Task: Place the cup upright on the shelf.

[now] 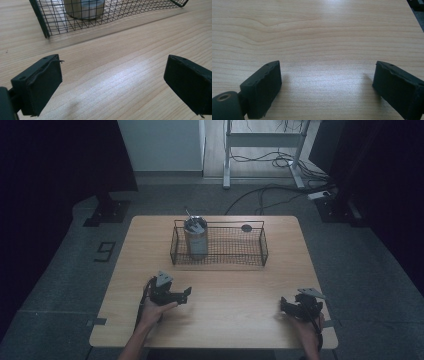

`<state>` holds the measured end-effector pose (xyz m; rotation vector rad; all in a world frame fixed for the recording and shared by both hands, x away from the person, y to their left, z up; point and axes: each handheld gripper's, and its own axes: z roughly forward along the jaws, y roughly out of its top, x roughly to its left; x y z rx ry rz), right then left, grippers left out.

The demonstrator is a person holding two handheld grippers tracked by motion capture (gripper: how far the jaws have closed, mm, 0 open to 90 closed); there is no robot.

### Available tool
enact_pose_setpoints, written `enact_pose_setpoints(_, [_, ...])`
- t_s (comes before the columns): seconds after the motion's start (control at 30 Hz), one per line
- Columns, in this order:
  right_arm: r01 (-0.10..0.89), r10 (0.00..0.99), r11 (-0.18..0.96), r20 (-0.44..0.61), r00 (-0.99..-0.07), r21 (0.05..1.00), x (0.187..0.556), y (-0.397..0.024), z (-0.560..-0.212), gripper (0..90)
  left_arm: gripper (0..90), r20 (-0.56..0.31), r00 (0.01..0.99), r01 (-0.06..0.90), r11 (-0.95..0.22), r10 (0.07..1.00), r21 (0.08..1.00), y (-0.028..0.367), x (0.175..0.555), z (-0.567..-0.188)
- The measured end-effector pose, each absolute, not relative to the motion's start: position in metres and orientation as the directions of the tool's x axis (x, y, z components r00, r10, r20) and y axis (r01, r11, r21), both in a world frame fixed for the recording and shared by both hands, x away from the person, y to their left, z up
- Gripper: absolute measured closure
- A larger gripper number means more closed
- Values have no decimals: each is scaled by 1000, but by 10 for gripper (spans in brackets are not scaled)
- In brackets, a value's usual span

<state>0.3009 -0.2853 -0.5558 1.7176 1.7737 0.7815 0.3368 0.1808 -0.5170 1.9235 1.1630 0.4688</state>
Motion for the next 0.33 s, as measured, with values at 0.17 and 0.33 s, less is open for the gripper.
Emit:
enact_pose_setpoints(0.17, [683, 999, 17, 12, -37, 730, 301, -285, -556, 80, 18, -97, 504, 557, -237, 858, 796, 180, 336, -520])
enact_pose_setpoints(0.33, [683, 999, 17, 12, -37, 730, 301, -285, -556, 80, 20, -97, 496, 563, -234, 863, 793, 182, 337, -521])
